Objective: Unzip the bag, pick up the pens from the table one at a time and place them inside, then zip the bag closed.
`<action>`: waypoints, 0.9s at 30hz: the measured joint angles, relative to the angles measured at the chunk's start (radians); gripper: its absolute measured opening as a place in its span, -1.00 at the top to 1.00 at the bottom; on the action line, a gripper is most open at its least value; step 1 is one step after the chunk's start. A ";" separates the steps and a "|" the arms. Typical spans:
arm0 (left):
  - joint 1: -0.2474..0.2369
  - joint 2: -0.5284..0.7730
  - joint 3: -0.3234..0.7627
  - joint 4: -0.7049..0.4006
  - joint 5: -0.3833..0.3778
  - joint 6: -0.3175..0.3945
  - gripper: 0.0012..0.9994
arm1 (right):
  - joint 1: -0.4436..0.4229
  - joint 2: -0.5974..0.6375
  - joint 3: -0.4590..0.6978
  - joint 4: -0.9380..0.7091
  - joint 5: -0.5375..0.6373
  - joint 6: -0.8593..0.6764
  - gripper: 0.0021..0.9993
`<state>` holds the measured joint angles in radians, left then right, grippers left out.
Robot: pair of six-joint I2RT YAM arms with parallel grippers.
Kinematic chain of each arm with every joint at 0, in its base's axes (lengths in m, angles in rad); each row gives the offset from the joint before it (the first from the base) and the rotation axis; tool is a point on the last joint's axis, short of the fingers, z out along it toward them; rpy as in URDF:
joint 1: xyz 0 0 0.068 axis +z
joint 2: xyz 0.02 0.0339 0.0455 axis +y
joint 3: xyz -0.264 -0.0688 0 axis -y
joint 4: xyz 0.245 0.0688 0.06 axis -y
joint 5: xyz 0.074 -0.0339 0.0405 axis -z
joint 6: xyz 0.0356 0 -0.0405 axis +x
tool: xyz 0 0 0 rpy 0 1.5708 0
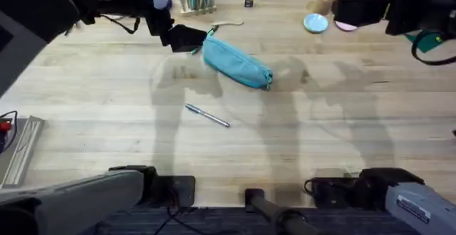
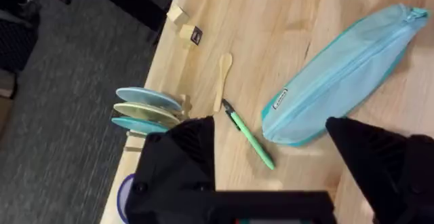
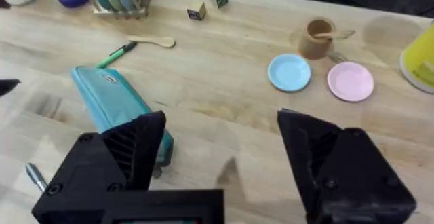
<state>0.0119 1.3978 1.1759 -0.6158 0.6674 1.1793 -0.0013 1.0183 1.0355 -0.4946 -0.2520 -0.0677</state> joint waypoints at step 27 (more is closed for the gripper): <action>0.002 0.213 0.002 -0.023 0.091 0.466 -0.98 | 0.000 0.000 0.000 0.022 0.000 0.012 -0.99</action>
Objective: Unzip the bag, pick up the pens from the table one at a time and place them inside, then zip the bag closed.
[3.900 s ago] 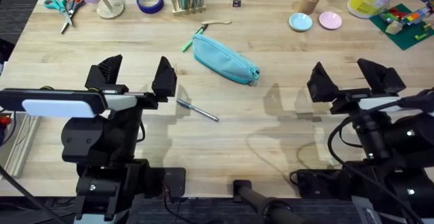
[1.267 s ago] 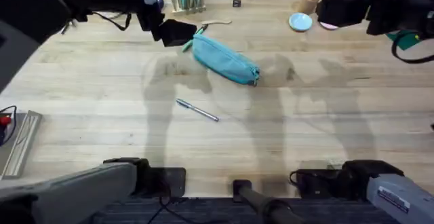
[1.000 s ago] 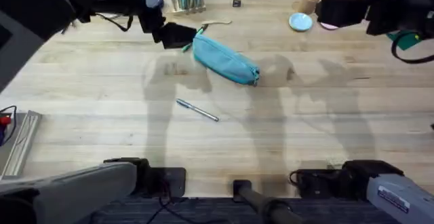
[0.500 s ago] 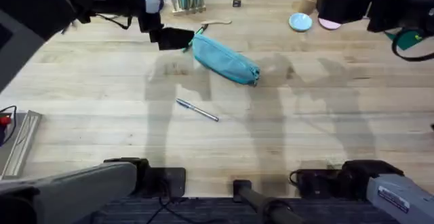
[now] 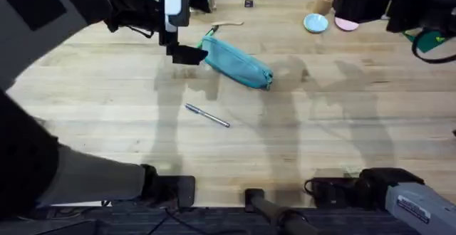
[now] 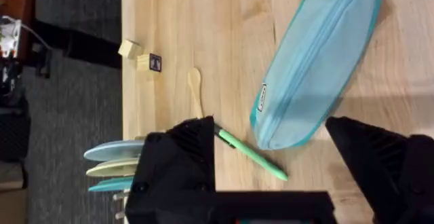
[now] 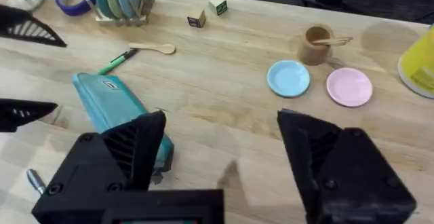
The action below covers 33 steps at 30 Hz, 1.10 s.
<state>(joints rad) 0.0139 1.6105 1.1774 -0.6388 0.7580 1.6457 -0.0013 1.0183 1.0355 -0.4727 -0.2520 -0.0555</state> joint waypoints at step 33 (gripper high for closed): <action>0.028 0.131 0.001 0.105 0.043 0.053 -0.99 | 0.000 0.000 0.000 -0.003 0.000 0.000 -0.99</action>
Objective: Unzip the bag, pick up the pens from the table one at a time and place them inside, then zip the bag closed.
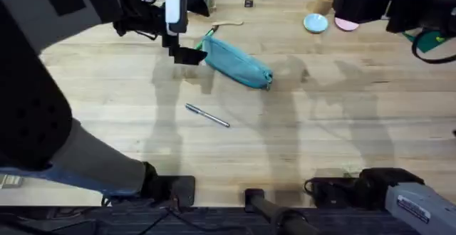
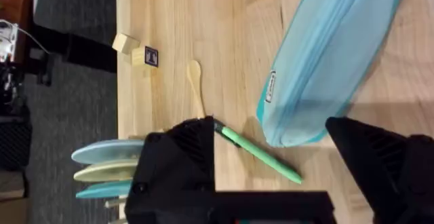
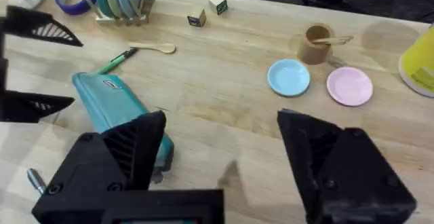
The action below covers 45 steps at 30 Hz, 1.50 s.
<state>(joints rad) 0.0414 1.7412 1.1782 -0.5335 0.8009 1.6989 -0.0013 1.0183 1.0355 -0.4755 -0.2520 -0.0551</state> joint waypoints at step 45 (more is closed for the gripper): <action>-0.010 0.086 0.000 0.100 0.089 0.003 0.91 | 0.000 0.000 0.000 0.000 0.000 0.003 -0.99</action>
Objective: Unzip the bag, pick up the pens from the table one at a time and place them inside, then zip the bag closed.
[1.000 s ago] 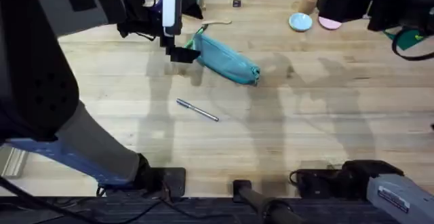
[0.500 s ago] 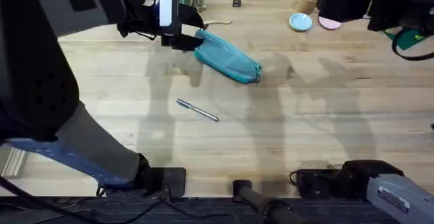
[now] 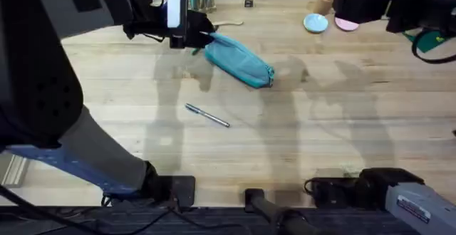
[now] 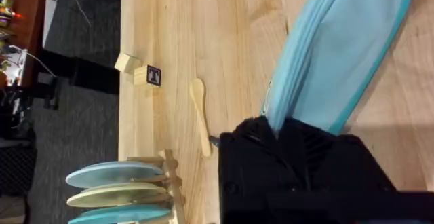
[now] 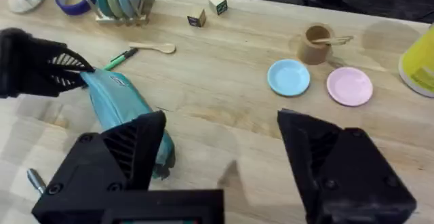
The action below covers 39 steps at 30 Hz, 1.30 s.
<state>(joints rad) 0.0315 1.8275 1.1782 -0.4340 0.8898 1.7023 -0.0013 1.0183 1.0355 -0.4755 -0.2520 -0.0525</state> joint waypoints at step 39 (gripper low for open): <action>0.000 0.000 0.000 0.001 0.000 0.000 0.92 | 0.129 0.000 0.002 -0.404 -0.170 -0.170 -0.99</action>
<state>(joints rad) 0.0315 1.8275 1.1782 -0.4332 0.8898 1.7023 0.1280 1.0183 1.0374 -0.8792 -0.4224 -0.2223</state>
